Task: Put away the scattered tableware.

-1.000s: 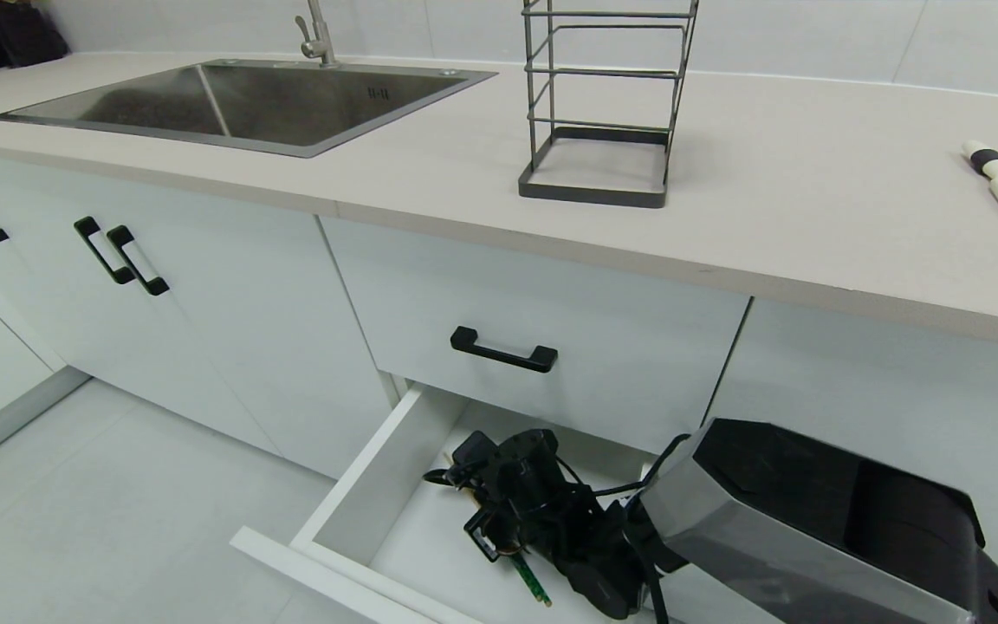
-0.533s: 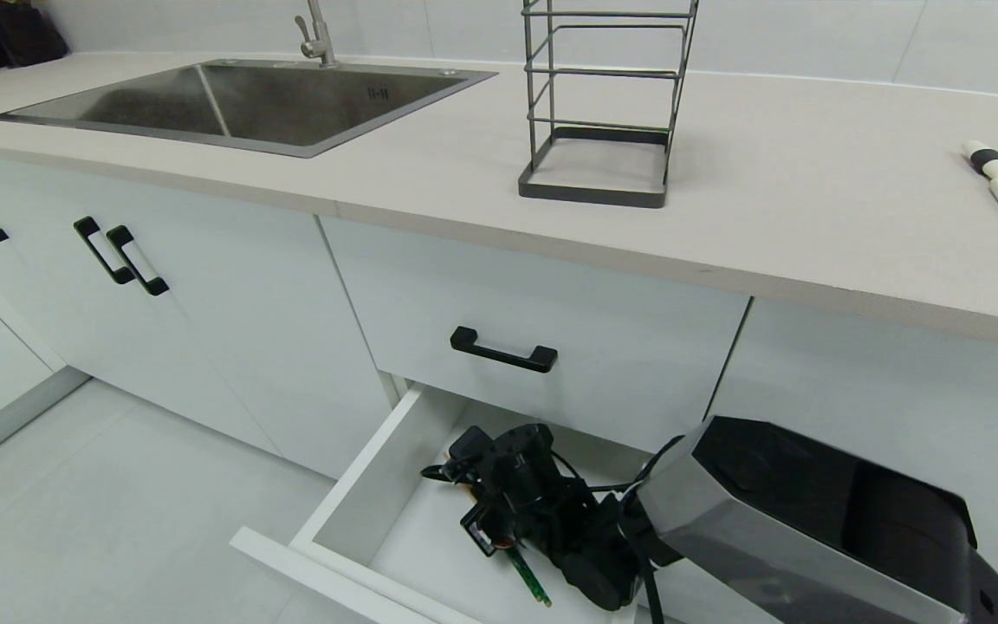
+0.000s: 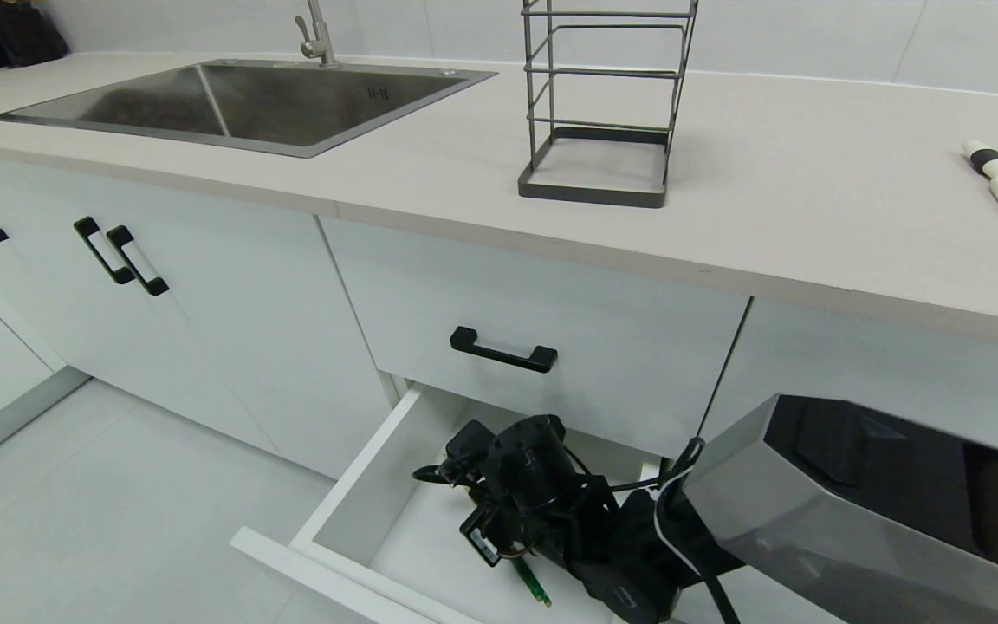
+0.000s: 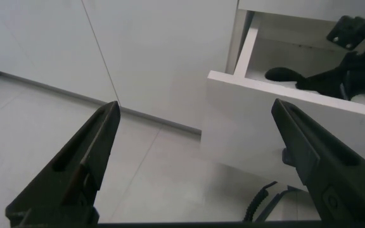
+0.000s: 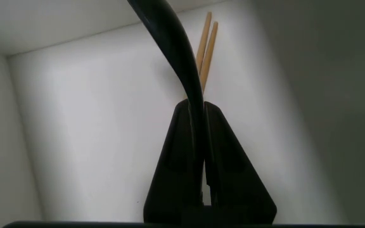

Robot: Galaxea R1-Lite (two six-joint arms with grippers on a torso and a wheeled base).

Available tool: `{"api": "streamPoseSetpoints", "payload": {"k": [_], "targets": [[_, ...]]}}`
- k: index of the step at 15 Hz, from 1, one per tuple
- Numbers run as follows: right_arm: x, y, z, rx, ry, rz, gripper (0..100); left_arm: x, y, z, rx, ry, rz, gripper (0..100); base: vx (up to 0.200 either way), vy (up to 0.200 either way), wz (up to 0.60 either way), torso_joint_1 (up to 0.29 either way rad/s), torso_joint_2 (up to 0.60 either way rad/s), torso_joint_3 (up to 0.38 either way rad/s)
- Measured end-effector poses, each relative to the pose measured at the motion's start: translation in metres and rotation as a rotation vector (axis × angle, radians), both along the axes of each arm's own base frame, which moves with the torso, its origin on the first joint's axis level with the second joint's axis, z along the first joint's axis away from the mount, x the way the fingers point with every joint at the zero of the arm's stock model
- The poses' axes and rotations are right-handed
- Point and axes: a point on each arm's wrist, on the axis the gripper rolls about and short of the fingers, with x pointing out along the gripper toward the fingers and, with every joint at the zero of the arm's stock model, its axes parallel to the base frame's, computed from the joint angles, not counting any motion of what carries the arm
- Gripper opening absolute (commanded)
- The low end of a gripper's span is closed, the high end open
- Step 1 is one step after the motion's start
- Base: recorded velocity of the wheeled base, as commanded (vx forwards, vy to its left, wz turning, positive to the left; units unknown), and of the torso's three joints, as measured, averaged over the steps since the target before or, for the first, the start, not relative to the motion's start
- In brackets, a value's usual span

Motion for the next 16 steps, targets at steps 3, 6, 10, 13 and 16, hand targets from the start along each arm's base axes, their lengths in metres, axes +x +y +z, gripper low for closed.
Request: {"api": "streamPoseSetpoints", "payload": {"k": [3,6,10,13,16], "targets": [[-0.012,-0.004,0.015,0.008,-0.006,0.016,0,0.0,0.0,0.0,0.0,0.0,0.0,100,0.0,0.0,0.0,0.0,0.0,0.0],[-0.015,-0.006,0.023,0.019,-0.017,0.016,0,0.0,0.0,0.0,0.0,0.0,0.0,100,0.0,0.0,0.0,0.0,0.0,0.0],[-0.017,-0.009,0.021,0.007,-0.013,0.008,0,0.0,0.0,0.0,0.0,0.0,0.0,100,0.0,0.0,0.0,0.0,0.0,0.0],[-0.008,-0.006,0.02,0.015,-0.017,-0.013,0,0.0,0.0,0.0,0.0,0.0,0.0,100,0.0,0.0,0.0,0.0,0.0,0.0],[0.007,-0.009,0.01,-0.01,-0.009,-0.048,100,0.0,0.0,0.0,0.0,0.0,0.0,100,0.0,0.0,0.0,0.0,0.0,0.0]]}}
